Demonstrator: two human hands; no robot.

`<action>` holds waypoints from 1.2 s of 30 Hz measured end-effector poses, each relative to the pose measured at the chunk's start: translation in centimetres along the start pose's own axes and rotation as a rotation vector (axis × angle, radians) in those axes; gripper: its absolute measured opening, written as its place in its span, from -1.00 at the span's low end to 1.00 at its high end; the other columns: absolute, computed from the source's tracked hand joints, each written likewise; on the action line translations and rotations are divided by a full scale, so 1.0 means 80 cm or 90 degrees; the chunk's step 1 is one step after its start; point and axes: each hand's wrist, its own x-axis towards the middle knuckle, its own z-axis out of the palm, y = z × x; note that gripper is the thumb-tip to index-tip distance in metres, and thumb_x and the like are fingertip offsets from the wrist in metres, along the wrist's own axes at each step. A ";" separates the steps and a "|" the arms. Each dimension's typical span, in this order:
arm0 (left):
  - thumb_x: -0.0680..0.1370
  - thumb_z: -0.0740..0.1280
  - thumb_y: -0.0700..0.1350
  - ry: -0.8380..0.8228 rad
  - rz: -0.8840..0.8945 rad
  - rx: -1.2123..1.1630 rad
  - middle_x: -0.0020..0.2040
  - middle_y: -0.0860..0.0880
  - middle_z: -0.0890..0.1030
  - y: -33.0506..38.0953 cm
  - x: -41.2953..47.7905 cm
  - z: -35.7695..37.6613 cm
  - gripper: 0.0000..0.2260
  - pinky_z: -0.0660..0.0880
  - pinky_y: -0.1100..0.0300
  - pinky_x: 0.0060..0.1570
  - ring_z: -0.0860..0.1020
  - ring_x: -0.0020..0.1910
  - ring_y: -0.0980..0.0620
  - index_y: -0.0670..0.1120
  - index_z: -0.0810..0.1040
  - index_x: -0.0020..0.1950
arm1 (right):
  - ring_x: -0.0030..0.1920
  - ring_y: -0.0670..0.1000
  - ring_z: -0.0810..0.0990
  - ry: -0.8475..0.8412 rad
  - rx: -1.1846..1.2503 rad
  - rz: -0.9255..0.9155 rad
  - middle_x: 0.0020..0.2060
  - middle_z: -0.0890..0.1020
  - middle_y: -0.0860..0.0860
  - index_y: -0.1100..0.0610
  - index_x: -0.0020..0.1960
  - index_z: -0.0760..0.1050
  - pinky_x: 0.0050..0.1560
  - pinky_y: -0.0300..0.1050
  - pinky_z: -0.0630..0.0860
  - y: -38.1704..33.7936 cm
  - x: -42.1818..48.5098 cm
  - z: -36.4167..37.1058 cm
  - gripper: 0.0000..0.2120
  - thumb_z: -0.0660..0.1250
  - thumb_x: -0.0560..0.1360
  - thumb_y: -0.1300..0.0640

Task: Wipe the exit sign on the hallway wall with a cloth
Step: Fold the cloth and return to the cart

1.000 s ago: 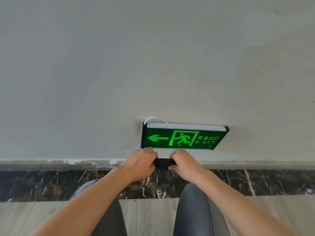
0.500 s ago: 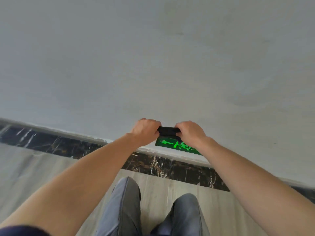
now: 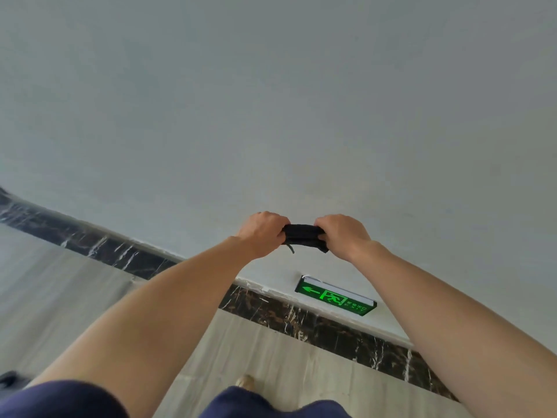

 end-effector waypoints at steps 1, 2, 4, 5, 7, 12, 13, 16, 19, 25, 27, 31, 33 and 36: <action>0.63 0.21 -0.13 0.003 -0.004 -0.002 -0.11 -0.07 0.68 -0.003 -0.006 -0.003 -0.77 0.39 0.13 -0.30 0.61 -0.17 -0.13 -0.05 0.66 0.11 | -0.07 0.17 0.64 0.004 -0.007 -0.007 -0.06 0.68 0.04 0.04 0.06 0.62 -0.21 -0.02 0.49 -0.006 0.001 -0.004 -0.86 0.33 0.61 0.22; 0.63 0.21 -0.13 0.010 -0.012 -0.006 -0.13 -0.06 0.66 -0.008 -0.012 -0.006 -0.78 0.35 0.15 -0.35 0.59 -0.19 -0.12 -0.06 0.66 0.10 | -0.07 0.17 0.65 0.007 -0.013 -0.016 -0.06 0.69 0.04 0.03 0.05 0.62 -0.23 -0.04 0.45 -0.012 0.003 -0.007 -0.86 0.34 0.60 0.22; 0.63 0.22 -0.13 0.022 -0.035 -0.020 -0.17 -0.02 0.60 -0.019 -0.027 -0.008 -0.79 0.35 0.14 -0.35 0.58 -0.21 -0.12 -0.06 0.65 0.08 | -0.08 0.16 0.65 0.006 -0.025 -0.040 -0.05 0.69 0.04 0.04 0.05 0.62 -0.24 -0.05 0.43 -0.027 0.007 -0.010 -0.87 0.34 0.59 0.22; 0.63 0.22 -0.13 0.026 -0.050 -0.026 -0.18 -0.01 0.58 -0.026 -0.037 -0.009 -0.80 0.39 0.13 -0.32 0.59 -0.20 -0.13 -0.05 0.65 0.06 | -0.07 0.16 0.65 0.002 -0.030 -0.057 -0.05 0.69 0.04 0.04 0.06 0.62 -0.23 -0.05 0.43 -0.037 0.010 -0.012 -0.87 0.34 0.59 0.22; 0.63 0.22 -0.13 0.038 -0.087 -0.033 -0.19 -0.01 0.57 -0.039 -0.058 -0.012 -0.81 0.40 0.12 -0.28 0.59 -0.20 -0.13 -0.05 0.64 0.05 | -0.06 0.16 0.65 -0.006 -0.042 -0.099 -0.04 0.69 0.04 0.04 0.07 0.62 -0.23 -0.06 0.41 -0.059 0.018 -0.015 -0.87 0.33 0.59 0.21; 0.67 0.22 -0.11 0.100 -0.213 -0.045 -0.11 -0.06 0.67 -0.065 -0.139 -0.024 -0.80 0.51 0.09 -0.22 0.58 -0.19 -0.08 -0.06 0.64 0.10 | -0.04 0.16 0.65 0.001 -0.065 -0.257 -0.01 0.70 0.02 0.03 0.07 0.60 -0.21 -0.07 0.38 -0.131 0.040 -0.019 -0.87 0.32 0.61 0.21; 0.67 0.22 -0.10 0.115 -0.250 -0.046 -0.09 -0.06 0.69 -0.068 -0.163 -0.025 -0.80 0.56 0.06 -0.18 0.61 -0.18 -0.08 -0.05 0.64 0.11 | -0.04 0.16 0.65 0.004 -0.064 -0.296 -0.01 0.70 0.02 0.03 0.07 0.60 -0.21 -0.07 0.39 -0.150 0.042 -0.017 -0.86 0.32 0.61 0.22; 0.65 0.23 -0.09 0.157 -0.356 -0.037 -0.08 -0.05 0.71 -0.071 -0.240 -0.025 -0.82 0.59 0.01 -0.13 0.64 -0.14 -0.11 -0.03 0.64 0.05 | -0.03 0.18 0.66 0.010 -0.082 -0.422 0.00 0.71 0.05 0.05 0.12 0.61 -0.18 -0.04 0.46 -0.210 0.037 -0.008 -0.86 0.31 0.63 0.20; 0.63 0.24 -0.07 0.178 -0.456 -0.026 -0.06 -0.06 0.71 -0.067 -0.324 -0.015 -0.81 0.48 0.07 -0.20 0.65 -0.11 -0.15 -0.02 0.65 0.04 | -0.03 0.20 0.68 0.017 -0.124 -0.563 0.01 0.71 0.07 0.05 0.14 0.61 -0.18 -0.04 0.49 -0.279 0.017 0.009 -0.86 0.31 0.65 0.17; 0.64 0.23 -0.03 0.230 -0.650 -0.002 -0.02 -0.09 0.72 -0.045 -0.487 -0.003 -0.79 0.57 -0.02 -0.09 0.66 -0.06 -0.19 -0.02 0.65 0.11 | -0.04 0.14 0.70 0.048 -0.139 -0.817 0.02 0.71 0.00 0.02 0.19 0.61 -0.12 0.03 0.63 -0.418 -0.053 0.032 -0.85 0.41 0.62 0.11; 0.64 0.24 -0.02 0.256 -0.701 0.015 -0.02 -0.08 0.73 -0.035 -0.531 -0.004 -0.79 0.58 -0.03 -0.06 0.67 -0.05 -0.19 -0.02 0.66 0.09 | -0.02 0.14 0.70 0.059 -0.137 -0.881 0.03 0.70 0.00 0.01 0.20 0.61 -0.06 0.09 0.66 -0.460 -0.077 0.033 -0.84 0.40 0.62 0.11; 0.65 0.27 -0.02 0.294 -0.787 0.035 0.04 -0.06 0.73 -0.018 -0.607 -0.004 -0.78 0.58 -0.06 0.02 0.67 0.02 -0.16 -0.02 0.69 0.14 | -0.01 0.13 0.70 0.068 -0.121 -0.991 0.03 0.70 0.00 0.01 0.20 0.62 -0.07 0.06 0.63 -0.533 -0.125 0.038 -0.85 0.36 0.65 0.10; 0.64 0.27 -0.03 0.307 -0.823 0.029 0.06 -0.06 0.73 -0.012 -0.639 -0.001 -0.78 0.58 -0.07 0.04 0.67 0.04 -0.15 -0.02 0.68 0.16 | 0.00 0.12 0.70 0.066 -0.125 -1.029 0.03 0.70 -0.01 0.01 0.21 0.61 -0.09 0.04 0.62 -0.561 -0.146 0.043 -0.84 0.36 0.65 0.10; 0.64 0.27 -0.04 0.325 -0.860 0.029 0.08 -0.05 0.73 -0.009 -0.676 0.008 -0.78 0.57 -0.05 0.06 0.67 0.07 -0.14 0.00 0.68 0.18 | 0.01 0.10 0.69 0.059 -0.139 -1.072 0.03 0.68 -0.04 0.00 0.19 0.61 -0.15 -0.03 0.52 -0.595 -0.169 0.054 -0.85 0.38 0.63 0.11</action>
